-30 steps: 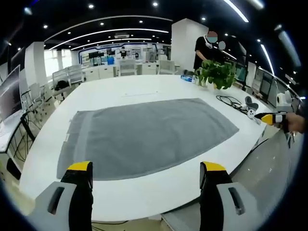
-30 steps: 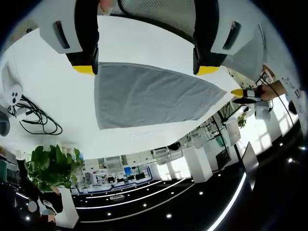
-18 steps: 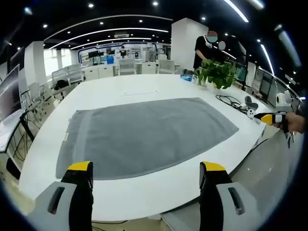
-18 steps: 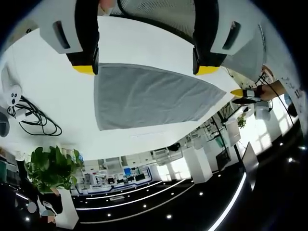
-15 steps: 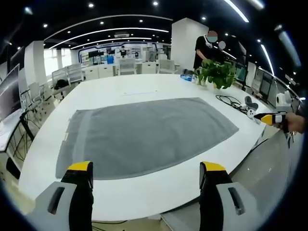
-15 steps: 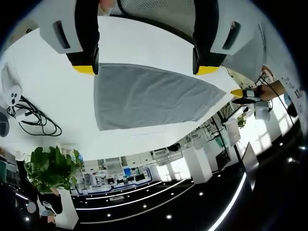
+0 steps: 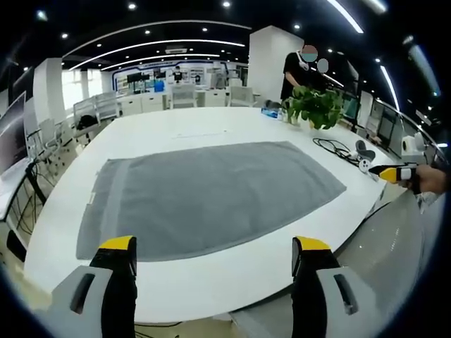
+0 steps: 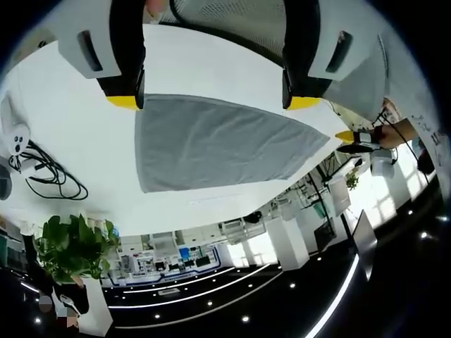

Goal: Fold the towel on the table until its edges align and the towel forms a compact rectangular stack.

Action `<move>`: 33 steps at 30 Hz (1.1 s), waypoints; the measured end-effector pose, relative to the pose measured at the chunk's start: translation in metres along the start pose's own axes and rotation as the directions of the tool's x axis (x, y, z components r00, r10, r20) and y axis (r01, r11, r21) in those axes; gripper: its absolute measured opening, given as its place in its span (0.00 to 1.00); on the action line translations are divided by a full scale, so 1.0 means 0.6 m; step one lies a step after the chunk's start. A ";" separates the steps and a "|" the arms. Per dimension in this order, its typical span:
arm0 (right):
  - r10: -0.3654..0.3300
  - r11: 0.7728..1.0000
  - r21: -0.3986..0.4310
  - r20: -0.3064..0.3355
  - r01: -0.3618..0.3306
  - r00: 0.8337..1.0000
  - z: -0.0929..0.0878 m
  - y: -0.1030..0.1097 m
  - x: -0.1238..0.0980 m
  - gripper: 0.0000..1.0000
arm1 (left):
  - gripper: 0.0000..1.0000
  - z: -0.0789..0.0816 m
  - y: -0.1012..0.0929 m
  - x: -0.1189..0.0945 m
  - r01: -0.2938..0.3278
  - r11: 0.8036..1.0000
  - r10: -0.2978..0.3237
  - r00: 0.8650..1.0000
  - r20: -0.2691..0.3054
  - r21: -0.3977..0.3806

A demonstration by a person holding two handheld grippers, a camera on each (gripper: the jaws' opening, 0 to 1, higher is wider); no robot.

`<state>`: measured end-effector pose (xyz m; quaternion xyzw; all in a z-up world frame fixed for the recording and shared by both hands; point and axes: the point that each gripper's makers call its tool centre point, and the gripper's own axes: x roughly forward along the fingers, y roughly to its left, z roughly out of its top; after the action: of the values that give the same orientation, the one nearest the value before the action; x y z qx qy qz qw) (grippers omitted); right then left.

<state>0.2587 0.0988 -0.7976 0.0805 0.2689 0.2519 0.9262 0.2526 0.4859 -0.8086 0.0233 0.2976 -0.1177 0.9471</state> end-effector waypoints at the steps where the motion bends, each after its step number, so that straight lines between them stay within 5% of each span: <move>1: 0.001 1.000 0.001 -0.001 -0.001 1.000 0.000 0.000 0.000 0.80 | 0.94 0.000 -0.002 0.001 0.002 1.000 -0.002 1.000 -0.003 0.001; 15: 0.019 1.000 -0.011 -0.016 -0.019 1.000 -0.005 0.008 -0.002 0.80 | 0.94 0.022 -0.026 0.001 0.046 0.998 -0.047 0.999 0.013 0.035; 21: 0.024 1.000 -0.018 -0.021 -0.024 1.000 -0.005 0.010 0.001 0.80 | 0.93 0.022 -0.039 0.009 0.056 0.992 -0.054 0.998 -0.019 0.114; 33: 0.032 0.999 -0.007 -0.023 -0.032 0.999 -0.008 0.010 0.000 0.79 | 0.92 0.049 -0.092 0.026 0.116 0.981 -0.115 0.993 -0.013 0.153</move>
<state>0.2539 0.1041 -0.7998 0.0783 0.2769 0.2686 0.9192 0.2682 0.4260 -0.7918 0.0792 0.2904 -0.1951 0.9335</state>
